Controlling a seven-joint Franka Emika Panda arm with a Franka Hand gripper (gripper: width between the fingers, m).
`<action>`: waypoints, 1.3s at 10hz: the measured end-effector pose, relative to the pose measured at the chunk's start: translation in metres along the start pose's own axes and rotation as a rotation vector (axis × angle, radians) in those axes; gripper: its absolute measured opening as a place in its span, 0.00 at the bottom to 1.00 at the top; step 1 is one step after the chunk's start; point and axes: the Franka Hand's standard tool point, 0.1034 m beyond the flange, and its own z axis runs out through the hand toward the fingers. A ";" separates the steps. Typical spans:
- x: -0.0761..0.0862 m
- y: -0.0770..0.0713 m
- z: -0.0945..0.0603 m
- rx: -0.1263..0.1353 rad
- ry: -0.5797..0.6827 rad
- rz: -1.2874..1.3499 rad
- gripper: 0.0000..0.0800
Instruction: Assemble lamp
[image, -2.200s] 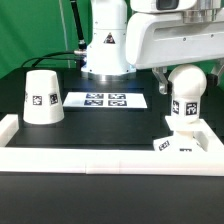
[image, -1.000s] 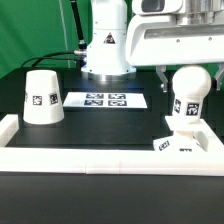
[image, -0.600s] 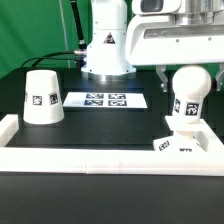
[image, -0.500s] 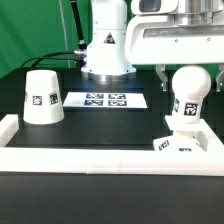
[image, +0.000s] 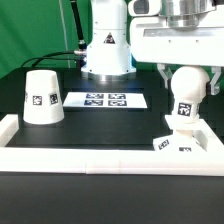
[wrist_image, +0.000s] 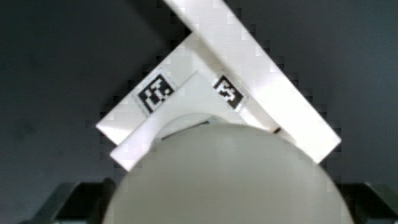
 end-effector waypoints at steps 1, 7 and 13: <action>0.000 0.000 0.000 0.002 -0.002 0.077 0.72; 0.000 0.001 -0.001 -0.003 -0.031 0.512 0.72; 0.004 0.000 -0.001 0.005 -0.039 0.339 0.86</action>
Offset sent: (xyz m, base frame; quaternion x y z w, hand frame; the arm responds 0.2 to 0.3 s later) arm -0.0047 -0.0134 -0.0026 -0.0281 -0.0110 0.1882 0.9817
